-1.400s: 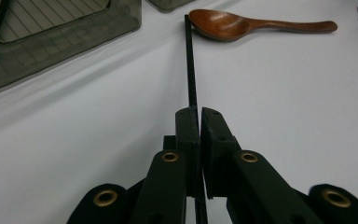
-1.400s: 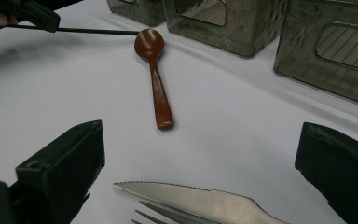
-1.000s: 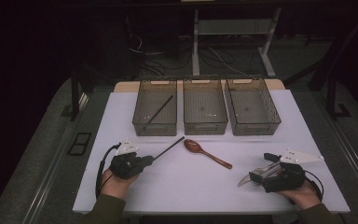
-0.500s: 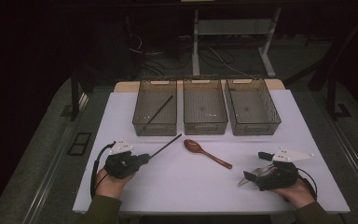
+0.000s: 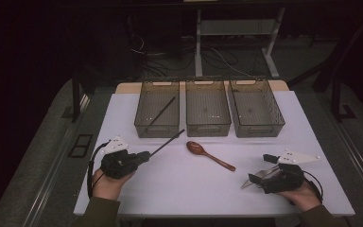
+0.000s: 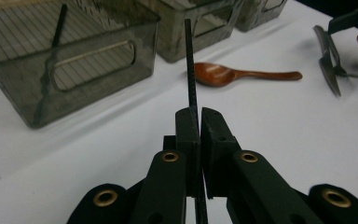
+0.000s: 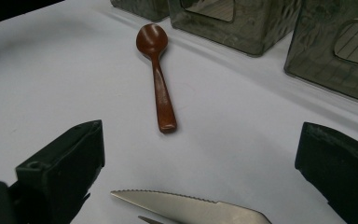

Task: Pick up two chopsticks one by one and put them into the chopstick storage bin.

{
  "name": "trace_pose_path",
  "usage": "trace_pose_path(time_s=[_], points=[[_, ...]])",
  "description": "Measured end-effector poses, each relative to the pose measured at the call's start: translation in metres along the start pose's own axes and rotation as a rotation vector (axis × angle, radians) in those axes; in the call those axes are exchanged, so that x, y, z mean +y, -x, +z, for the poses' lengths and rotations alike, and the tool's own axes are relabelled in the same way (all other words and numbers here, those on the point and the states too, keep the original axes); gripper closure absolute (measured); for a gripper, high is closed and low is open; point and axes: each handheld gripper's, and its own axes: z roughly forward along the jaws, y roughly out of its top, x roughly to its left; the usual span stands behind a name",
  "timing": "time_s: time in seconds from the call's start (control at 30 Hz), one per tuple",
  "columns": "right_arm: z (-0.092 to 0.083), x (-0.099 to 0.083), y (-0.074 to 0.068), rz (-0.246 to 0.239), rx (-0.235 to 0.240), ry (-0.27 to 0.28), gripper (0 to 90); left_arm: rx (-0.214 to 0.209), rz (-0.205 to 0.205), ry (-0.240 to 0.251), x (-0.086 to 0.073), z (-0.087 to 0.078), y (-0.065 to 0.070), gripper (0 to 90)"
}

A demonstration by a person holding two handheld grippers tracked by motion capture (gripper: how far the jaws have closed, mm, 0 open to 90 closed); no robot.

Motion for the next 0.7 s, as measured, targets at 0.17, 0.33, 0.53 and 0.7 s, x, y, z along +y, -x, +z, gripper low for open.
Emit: trace_pose_path(time_s=[0.17,0.33,0.53,0.7], points=[[0.000,0.000,0.001,0.003,0.001,0.002,1.7,-0.003,0.008,0.011,0.007,0.002,0.000,86.2],[-0.001,0.000,0.001,0.001,0.002,0.003,1.7,-0.001,0.011,0.018,0.013,0.007,-0.004,86.2],[-0.002,0.000,0.001,0.009,0.001,0.004,1.7,0.008,0.007,0.030,0.021,0.011,-0.011,86.2],[-0.002,0.000,0.002,0.013,0.001,0.009,1.7,0.022,-0.003,0.048,0.030,0.015,-0.020,86.2]])
